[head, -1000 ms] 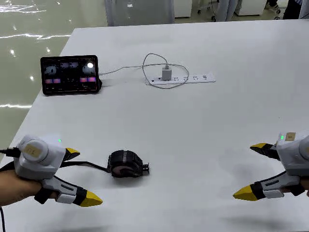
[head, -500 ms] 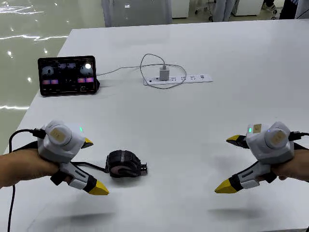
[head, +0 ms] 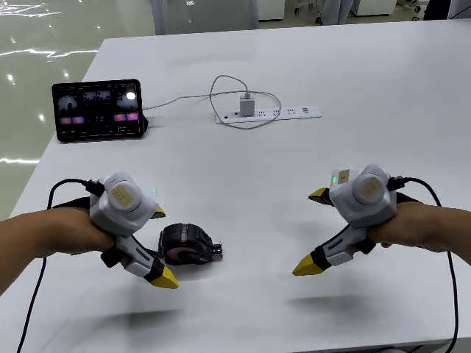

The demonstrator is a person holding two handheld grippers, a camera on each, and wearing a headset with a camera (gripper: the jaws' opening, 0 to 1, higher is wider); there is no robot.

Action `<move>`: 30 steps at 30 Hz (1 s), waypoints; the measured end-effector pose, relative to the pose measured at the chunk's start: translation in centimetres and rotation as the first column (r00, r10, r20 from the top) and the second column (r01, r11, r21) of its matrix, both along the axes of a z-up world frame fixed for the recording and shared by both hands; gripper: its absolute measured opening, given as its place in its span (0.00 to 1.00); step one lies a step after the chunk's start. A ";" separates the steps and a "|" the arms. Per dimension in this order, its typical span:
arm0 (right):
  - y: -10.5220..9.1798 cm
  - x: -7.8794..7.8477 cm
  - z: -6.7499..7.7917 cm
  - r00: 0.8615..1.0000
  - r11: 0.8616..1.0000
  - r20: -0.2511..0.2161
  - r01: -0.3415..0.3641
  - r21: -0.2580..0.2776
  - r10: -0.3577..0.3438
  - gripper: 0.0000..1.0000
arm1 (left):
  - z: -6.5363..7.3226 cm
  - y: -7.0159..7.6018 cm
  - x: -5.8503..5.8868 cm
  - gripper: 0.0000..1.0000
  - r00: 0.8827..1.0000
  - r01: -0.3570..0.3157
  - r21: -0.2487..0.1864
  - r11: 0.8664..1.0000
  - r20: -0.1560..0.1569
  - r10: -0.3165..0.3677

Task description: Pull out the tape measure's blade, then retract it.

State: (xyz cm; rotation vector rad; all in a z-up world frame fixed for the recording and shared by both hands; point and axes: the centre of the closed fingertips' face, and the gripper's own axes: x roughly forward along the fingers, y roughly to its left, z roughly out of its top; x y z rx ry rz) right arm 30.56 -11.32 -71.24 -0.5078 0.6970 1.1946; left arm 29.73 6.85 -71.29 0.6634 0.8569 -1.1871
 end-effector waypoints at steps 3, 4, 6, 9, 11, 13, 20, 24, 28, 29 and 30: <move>1.7 -0.1 -0.3 1.000 1.000 0.002 -0.029 -0.003 0.029 0.99 | -0.2 -0.7 0.9 0.79 1.000 0.010 0.013 1.000 0.019 -0.010; 2.1 -0.1 -0.4 0.999 0.999 0.002 -0.036 -0.005 0.036 0.99 | -0.3 -0.8 1.1 0.78 0.999 0.021 0.016 1.000 0.028 -0.022; 3.2 -0.2 -0.4 0.999 0.999 0.004 -0.053 -0.005 0.053 0.99 | -0.5 -1.0 1.4 0.72 0.997 0.059 0.042 0.997 0.057 -0.061; 4.6 -0.2 -0.3 0.998 0.998 0.000 -0.070 0.002 0.070 0.99 | -0.6 -1.4 1.2 0.71 0.997 0.065 0.048 0.997 0.044 -0.067; 5.5 -0.2 -0.2 0.996 0.996 0.002 -0.084 0.005 0.084 0.99 | -0.7 -1.7 1.1 0.70 0.997 0.072 0.049 0.996 0.036 -0.074; 6.4 -0.2 -0.2 0.995 0.995 0.000 -0.098 0.009 0.098 0.99 | -0.9 -1.9 1.2 0.69 0.996 0.082 0.058 0.995 0.042 -0.085; 8.4 -0.5 -0.7 0.990 0.990 -0.014 -0.139 -0.009 0.139 0.99 | -1.7 -2.3 1.3 0.50 0.990 0.127 0.099 0.987 0.056 -0.133; 8.9 -0.6 -0.7 0.987 0.987 -0.014 -0.159 -0.016 0.159 0.99 | -2.0 -2.5 0.9 0.39 0.989 0.138 0.112 0.984 0.036 -0.143; 9.2 -0.7 -0.9 0.986 0.986 -0.016 -0.168 -0.019 0.167 0.99 | -2.4 -2.3 0.9 0.37 0.981 0.170 0.172 0.970 0.066 -0.183; 9.3 -0.7 -1.0 0.986 0.986 -0.016 -0.169 -0.018 0.168 0.99 | -2.4 -2.3 0.9 0.37 0.979 0.178 0.177 0.968 0.065 -0.192; 9.4 -0.7 -1.1 0.985 0.985 -0.017 -0.170 -0.017 0.170 0.99 | -2.4 -2.3 0.9 0.37 0.979 0.179 0.180 0.967 0.064 -0.193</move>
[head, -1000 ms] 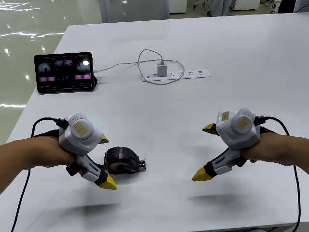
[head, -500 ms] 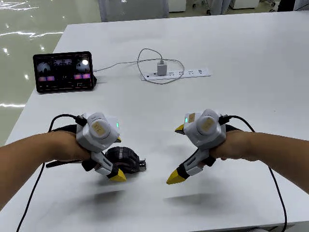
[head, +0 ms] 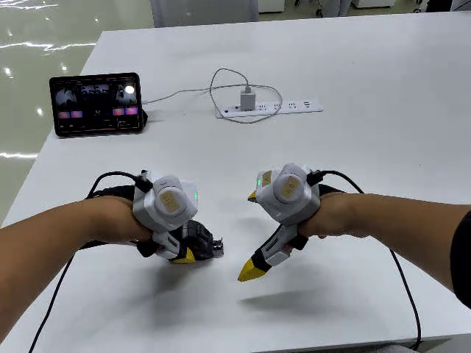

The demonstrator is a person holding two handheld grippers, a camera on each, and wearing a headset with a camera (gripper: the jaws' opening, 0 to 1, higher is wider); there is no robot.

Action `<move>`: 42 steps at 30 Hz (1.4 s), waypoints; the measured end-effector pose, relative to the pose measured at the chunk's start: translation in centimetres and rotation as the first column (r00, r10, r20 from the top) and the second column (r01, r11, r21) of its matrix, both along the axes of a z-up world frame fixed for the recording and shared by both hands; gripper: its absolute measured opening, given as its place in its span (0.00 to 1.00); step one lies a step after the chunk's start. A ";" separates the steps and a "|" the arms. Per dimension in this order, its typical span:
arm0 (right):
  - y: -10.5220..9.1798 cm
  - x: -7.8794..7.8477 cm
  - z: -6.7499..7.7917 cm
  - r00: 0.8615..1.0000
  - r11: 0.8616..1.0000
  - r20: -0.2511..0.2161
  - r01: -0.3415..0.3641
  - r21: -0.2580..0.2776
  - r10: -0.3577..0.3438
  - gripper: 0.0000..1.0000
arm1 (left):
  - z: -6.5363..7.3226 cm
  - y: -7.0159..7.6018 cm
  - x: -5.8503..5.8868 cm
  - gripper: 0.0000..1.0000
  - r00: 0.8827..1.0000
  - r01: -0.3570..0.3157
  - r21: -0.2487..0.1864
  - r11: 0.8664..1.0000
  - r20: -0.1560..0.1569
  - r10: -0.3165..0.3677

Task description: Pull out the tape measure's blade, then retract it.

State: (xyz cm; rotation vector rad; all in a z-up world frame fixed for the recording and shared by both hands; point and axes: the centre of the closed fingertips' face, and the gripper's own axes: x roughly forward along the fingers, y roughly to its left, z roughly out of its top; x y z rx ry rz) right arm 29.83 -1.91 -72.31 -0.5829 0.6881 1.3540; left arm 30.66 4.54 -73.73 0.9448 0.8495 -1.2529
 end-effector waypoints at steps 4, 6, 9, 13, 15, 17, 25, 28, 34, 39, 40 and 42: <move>0.3 0.1 -0.1 1.000 1.000 0.009 -0.008 0.000 0.008 0.89 | 0.1 0.1 0.1 0.36 1.000 0.001 0.003 1.000 -0.005 -0.001; 0.6 0.2 -0.2 1.000 1.000 0.006 -0.008 0.006 0.008 0.88 | 0.0 0.1 0.0 0.36 1.000 0.026 0.019 0.999 -0.002 -0.026; 0.9 0.2 -0.3 1.000 1.000 0.019 -0.024 0.007 0.024 0.76 | -0.2 0.1 -0.2 0.36 0.998 0.061 0.052 0.997 -0.001 -0.061; 1.5 0.3 -0.5 0.999 0.999 0.033 -0.043 0.016 0.042 0.63 | -0.3 0.2 0.0 0.36 0.998 0.057 0.077 0.995 -0.011 -0.056; 1.8 0.3 -0.8 0.998 0.999 0.045 -0.053 0.011 0.052 0.56 | -0.3 0.3 0.0 0.36 0.999 0.052 0.079 0.995 -0.016 -0.051; 2.0 0.4 -1.0 0.997 0.998 0.049 -0.056 0.006 0.056 0.51 | -0.2 0.4 -0.1 0.36 0.999 0.047 0.077 0.996 -0.020 -0.045; 3.3 0.0 -2.0 0.996 0.997 0.036 -0.082 -0.011 0.082 0.37 | -0.2 0.4 -0.1 0.36 0.999 0.029 0.070 0.997 -0.017 -0.028; 3.5 -0.1 -2.6 0.994 0.995 0.045 -0.098 -0.029 0.099 0.33 | -0.1 0.4 -0.1 0.36 1.000 0.023 0.062 0.998 -0.013 -0.022; 3.9 -0.3 -3.1 0.991 0.991 0.048 -0.124 -0.050 0.127 0.18 | -0.2 0.4 -0.1 0.36 1.000 0.022 0.064 0.998 -0.011 -0.021; 4.5 -0.4 -3.2 0.993 0.993 0.033 -0.108 -0.049 0.109 0.13 | -0.2 0.2 0.0 0.37 1.000 0.008 0.044 0.999 -0.010 -0.007; 4.5 -0.3 -3.3 0.994 0.993 0.030 -0.107 -0.056 0.109 0.13 | -0.3 0.2 0.0 0.37 1.000 0.005 0.045 0.999 -0.007 -0.005; 4.5 -0.3 -3.3 0.995 0.993 0.022 -0.098 -0.061 0.099 0.13 | -0.3 0.2 0.0 0.36 1.000 0.007 0.049 0.999 -0.004 -0.007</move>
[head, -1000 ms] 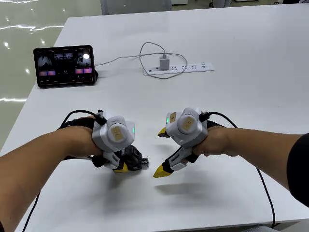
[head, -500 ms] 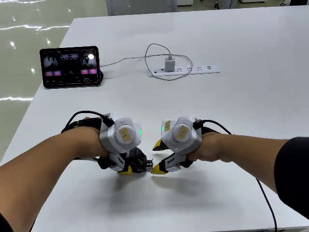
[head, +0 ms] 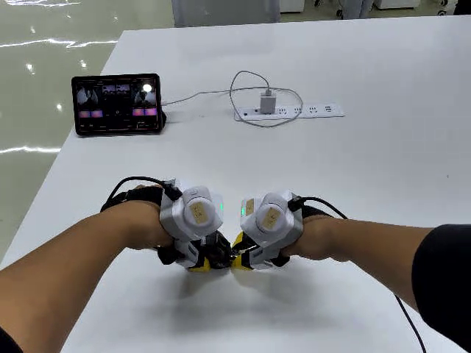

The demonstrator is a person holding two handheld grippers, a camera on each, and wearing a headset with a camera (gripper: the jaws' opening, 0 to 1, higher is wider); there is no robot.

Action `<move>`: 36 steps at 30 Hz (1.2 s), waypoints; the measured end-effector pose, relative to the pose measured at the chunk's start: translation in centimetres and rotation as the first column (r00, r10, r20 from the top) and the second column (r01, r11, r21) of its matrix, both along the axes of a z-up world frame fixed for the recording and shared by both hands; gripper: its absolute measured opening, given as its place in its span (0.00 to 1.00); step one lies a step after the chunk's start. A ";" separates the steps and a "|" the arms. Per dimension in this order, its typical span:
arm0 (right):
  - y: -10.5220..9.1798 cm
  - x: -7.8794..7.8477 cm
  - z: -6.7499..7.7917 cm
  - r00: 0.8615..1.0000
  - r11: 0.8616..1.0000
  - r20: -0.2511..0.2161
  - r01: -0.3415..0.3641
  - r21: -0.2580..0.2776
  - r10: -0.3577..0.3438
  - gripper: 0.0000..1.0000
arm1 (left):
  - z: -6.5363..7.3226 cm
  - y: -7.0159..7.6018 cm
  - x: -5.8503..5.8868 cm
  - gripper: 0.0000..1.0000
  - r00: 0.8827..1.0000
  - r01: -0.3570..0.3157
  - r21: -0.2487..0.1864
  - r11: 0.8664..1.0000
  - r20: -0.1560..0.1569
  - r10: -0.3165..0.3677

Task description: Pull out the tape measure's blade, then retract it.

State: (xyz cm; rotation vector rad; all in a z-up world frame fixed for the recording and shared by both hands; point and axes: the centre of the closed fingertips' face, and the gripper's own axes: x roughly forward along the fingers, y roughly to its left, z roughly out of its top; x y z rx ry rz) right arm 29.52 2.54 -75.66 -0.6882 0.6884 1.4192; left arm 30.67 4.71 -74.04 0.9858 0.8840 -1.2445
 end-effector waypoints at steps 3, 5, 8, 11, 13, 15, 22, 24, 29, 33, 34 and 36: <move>-0.1 0.0 0.0 1.000 1.000 -0.009 0.003 0.012 -0.003 0.12 | 0.0 0.1 0.0 0.36 1.000 -0.003 0.000 1.000 0.004 0.003; -0.1 0.0 0.0 1.000 1.000 0.001 -0.008 0.015 0.008 0.11 | 0.0 0.1 0.1 0.36 1.000 -0.007 -0.003 1.000 0.006 0.007; -0.3 0.1 0.0 1.000 1.000 0.008 -0.024 0.011 0.024 0.10 | 0.1 0.2 0.2 0.36 1.000 -0.017 -0.008 1.000 0.008 0.017; -0.3 0.1 0.0 1.000 1.000 0.000 -0.021 0.016 0.021 0.10 | 0.1 0.2 0.2 0.36 1.000 -0.019 -0.015 1.000 0.013 0.019; -0.4 0.1 0.1 1.000 1.000 -0.005 -0.012 0.020 0.012 0.10 | 0.1 0.2 0.2 0.36 1.000 -0.020 -0.018 1.000 0.009 0.021; -0.6 0.1 0.1 1.000 1.000 -0.010 -0.006 0.021 0.007 0.10 | 0.1 0.2 0.2 0.36 1.000 -0.023 -0.019 1.000 0.004 0.023; -2.0 0.0 0.1 1.000 1.000 -0.018 -0.008 0.000 0.008 0.10 | 0.1 0.1 0.2 0.36 1.000 -0.026 -0.032 0.999 -0.004 0.026; -2.3 0.1 0.2 1.000 1.000 -0.019 -0.005 -0.002 0.005 0.10 | 0.1 0.1 0.2 0.36 1.000 -0.030 -0.033 0.999 -0.002 0.030; -3.0 0.1 0.2 1.000 1.000 -0.017 0.003 -0.011 -0.003 0.10 | 0.1 0.1 0.2 0.36 0.999 -0.033 -0.036 0.999 -0.002 0.033; -3.7 0.1 0.2 1.000 1.000 -0.017 0.004 -0.021 -0.005 0.10 | 0.1 0.0 0.1 0.36 0.999 -0.036 -0.041 0.999 -0.002 0.036; -3.8 0.1 0.2 1.000 1.000 -0.015 0.003 -0.024 -0.004 0.10 | 0.1 0.0 0.1 0.36 0.999 -0.036 -0.042 0.998 -0.001 0.036; -4.1 0.2 0.2 1.000 1.000 -0.014 0.004 -0.028 -0.004 0.10 | 0.1 0.0 0.2 0.36 0.999 -0.038 -0.043 0.998 -0.001 0.038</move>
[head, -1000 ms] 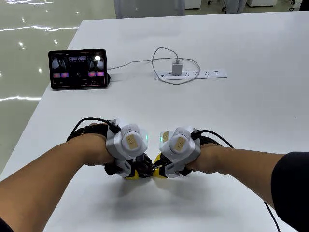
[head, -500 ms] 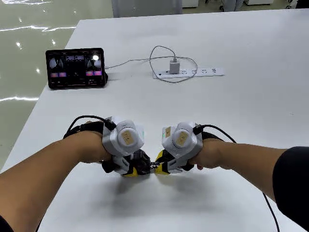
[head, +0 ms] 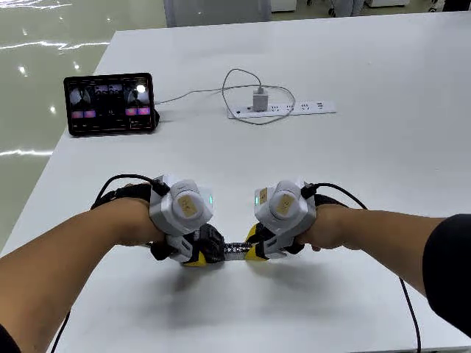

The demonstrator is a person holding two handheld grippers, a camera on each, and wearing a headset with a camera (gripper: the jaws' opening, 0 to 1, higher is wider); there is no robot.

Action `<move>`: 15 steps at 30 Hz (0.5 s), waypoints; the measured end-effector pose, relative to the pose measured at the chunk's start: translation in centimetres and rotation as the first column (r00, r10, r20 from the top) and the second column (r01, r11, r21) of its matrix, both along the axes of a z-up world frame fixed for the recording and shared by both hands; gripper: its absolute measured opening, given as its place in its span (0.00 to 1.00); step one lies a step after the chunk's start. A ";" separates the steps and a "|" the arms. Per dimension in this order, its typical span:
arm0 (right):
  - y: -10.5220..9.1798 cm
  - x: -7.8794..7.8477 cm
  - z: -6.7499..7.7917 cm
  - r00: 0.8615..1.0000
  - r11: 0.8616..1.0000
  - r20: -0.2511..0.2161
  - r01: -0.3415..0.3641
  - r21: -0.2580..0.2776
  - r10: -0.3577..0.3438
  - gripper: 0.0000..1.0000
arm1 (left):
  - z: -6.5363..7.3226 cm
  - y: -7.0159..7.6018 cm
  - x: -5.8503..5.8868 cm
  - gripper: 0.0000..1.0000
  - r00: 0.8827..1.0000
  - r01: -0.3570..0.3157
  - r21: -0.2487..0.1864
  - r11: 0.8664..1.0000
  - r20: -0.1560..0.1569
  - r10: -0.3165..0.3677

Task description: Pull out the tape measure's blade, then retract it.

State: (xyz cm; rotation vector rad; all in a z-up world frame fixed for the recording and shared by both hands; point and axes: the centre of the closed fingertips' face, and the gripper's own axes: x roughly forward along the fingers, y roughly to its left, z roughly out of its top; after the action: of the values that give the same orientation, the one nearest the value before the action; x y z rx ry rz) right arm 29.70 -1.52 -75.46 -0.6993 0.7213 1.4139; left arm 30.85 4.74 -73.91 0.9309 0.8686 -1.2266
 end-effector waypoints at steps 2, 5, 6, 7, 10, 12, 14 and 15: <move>-0.3 0.1 0.0 1.000 1.000 0.001 0.005 0.000 -0.005 0.10 | 0.0 0.0 0.0 0.36 1.000 -0.003 -0.002 1.000 -0.001 0.003; -0.7 0.1 0.0 1.000 1.000 -0.001 0.015 -0.002 -0.015 0.10 | 0.0 0.0 0.1 0.37 1.000 -0.006 -0.002 1.000 -0.004 0.006; -0.7 0.1 0.0 1.000 1.000 -0.001 0.015 -0.002 -0.015 0.10 | 0.0 -0.1 0.1 0.37 1.000 -0.006 -0.002 1.000 -0.004 0.006; -0.8 0.1 0.0 1.000 1.000 -0.001 0.016 -0.003 -0.016 0.10 | 0.0 -0.1 0.1 0.37 1.000 -0.007 -0.003 1.000 -0.004 0.007; -1.1 0.1 0.1 1.000 1.000 -0.001 0.016 -0.007 -0.016 0.10 | 0.0 -0.1 0.1 0.37 1.000 -0.008 -0.004 1.000 -0.002 0.008; -1.2 0.1 0.1 1.000 1.000 -0.002 0.018 -0.008 -0.018 0.10 | 0.0 -0.1 0.1 0.37 1.000 -0.009 -0.005 1.000 0.000 0.009; -1.4 0.1 0.1 1.000 1.000 -0.002 0.018 -0.009 -0.018 0.10 | 0.0 -0.1 0.1 0.37 1.000 -0.009 -0.005 1.000 0.002 0.009; -1.5 0.1 0.1 1.000 1.000 -0.002 0.019 -0.011 -0.019 0.10 | 0.0 -0.1 0.1 0.37 1.000 -0.009 -0.005 1.000 0.002 0.009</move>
State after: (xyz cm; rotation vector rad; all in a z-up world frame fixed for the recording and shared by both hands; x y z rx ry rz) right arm 29.80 -3.02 -75.32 -0.6974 0.7360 1.3948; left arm 30.93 4.68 -73.86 0.9230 0.8664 -1.2192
